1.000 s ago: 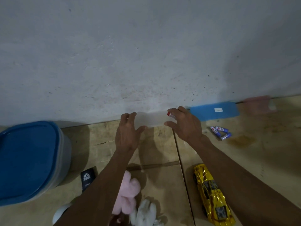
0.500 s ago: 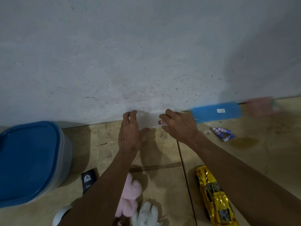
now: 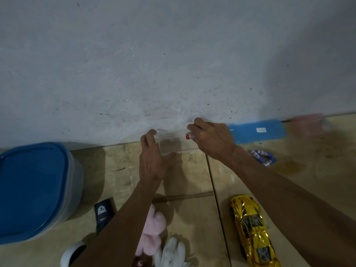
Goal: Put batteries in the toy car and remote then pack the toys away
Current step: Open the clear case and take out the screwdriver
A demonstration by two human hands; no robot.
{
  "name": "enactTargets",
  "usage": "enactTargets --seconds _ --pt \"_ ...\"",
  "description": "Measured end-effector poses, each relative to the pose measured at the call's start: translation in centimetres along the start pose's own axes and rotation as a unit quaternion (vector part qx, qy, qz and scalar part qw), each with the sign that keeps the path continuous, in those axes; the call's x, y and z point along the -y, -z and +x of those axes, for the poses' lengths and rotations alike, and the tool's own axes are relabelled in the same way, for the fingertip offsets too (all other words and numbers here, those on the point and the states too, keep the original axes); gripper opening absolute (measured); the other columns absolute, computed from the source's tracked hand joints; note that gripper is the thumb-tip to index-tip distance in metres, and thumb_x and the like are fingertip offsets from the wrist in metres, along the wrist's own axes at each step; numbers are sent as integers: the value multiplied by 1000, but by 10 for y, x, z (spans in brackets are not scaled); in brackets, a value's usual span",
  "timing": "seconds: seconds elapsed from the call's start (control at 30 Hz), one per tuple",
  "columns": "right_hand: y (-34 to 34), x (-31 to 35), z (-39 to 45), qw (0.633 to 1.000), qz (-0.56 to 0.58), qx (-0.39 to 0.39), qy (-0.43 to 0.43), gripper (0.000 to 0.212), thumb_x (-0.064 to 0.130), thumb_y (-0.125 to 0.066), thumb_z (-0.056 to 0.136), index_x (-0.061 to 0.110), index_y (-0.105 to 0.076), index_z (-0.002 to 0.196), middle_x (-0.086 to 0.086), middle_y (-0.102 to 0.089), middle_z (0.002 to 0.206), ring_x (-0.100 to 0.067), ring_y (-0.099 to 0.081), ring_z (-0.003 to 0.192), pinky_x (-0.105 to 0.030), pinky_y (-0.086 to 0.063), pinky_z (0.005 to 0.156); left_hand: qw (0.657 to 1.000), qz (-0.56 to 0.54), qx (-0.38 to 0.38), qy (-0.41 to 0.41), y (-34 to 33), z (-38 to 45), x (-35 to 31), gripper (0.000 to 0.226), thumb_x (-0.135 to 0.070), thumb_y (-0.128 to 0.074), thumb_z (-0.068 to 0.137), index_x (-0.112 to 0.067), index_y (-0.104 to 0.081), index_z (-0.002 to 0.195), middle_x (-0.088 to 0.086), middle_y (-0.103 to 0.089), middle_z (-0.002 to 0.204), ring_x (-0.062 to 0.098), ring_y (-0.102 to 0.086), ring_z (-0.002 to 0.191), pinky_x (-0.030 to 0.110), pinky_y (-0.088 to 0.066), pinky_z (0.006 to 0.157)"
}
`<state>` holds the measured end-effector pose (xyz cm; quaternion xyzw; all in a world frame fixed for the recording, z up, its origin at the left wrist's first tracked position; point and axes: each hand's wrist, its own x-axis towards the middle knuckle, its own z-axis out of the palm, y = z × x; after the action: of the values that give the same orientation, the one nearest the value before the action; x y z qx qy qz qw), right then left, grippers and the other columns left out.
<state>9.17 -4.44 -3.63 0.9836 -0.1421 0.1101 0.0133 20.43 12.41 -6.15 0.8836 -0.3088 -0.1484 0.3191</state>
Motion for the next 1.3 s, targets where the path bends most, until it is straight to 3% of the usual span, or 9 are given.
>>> enactTargets --seconds 0.2,0.43,0.67,0.77,0.9,1.03,1.17,1.23,1.3 --pt "8 0 8 998 35 37 -31 23 22 -63 94 14 -66 116 -3 -65 115 -21 -69 87 -38 -59 71 999 0 22 31 5 -12 -2 94 -30 -90 70 -18 -28 140 11 -54 132 28 -64 104 33 -55 75" --pt "6 10 1 991 79 -19 -107 25 21 -72 89 15 -65 112 -7 -73 93 -26 -71 68 -37 -58 58 999 22 30 40 6 -17 -1 89 -33 -87 73 -22 -27 138 13 -57 131 34 -67 103 48 -60 77" --pt "35 7 -5 974 148 3 -171 27 36 -57 98 21 -61 120 -1 -67 115 -20 -67 97 -33 -51 78 998 46 24 37 11 -27 -14 88 -36 -86 74 -20 -28 139 14 -51 135 35 -59 114 53 -56 81" --pt "53 0 -17 948 236 2 -215 30 40 -59 96 23 -60 120 -3 -68 111 -21 -64 98 -33 -49 78 998 31 23 41 15 -38 -27 93 -40 -88 71 -19 -31 141 15 -49 135 36 -57 115 55 -55 83" --pt "71 -14 -51 914 312 -46 -256 27 27 -57 98 15 -63 122 -9 -71 111 -26 -66 100 -36 -51 86 999 9 19 27 10 -64 -56 91 -48 -85 71 -20 -35 141 14 -49 134 37 -56 114 55 -54 85" --pt "92 -35 -97 874 373 -81 -300 29 20 -55 101 8 -62 125 -7 -71 111 -15 -64 96 -21 -47 85 999 7 29 16 -15 -103 -97 80 -52 -78 78 -23 -40 142 11 -46 137 35 -56 116 50 -55 85" --pt "104 -65 -155 812 425 -121 -380 25 32 -52 101 13 -65 110 -6 -72 96 -23 -69 84 -41 -56 81 997 15 71 31 -62 -172 -144 79 -59 -71 81 -25 -40 145 10 -43 142 34 -50 127 49 -52 93" --pt "104 -63 -166 790 430 -136 -415 24 34 -53 100 13 -64 102 -5 -73 92 -23 -68 84 -43 -54 81 991 24 110 76 -77 -199 -144 80 -63 -68 81 -31 -36 147 8 -37 147 32 -45 132 49 -51 95" --pt "112 -74 -195 745 462 -160 -455 22 36 -55 99 15 -63 103 -4 -73 90 -22 -69 82 -41 -56 78 983 79 128 107 -101 -229 -161 85 -63 -68 80 -34 -30 151 8 -28 154 34 -36 138 49 -48 100"
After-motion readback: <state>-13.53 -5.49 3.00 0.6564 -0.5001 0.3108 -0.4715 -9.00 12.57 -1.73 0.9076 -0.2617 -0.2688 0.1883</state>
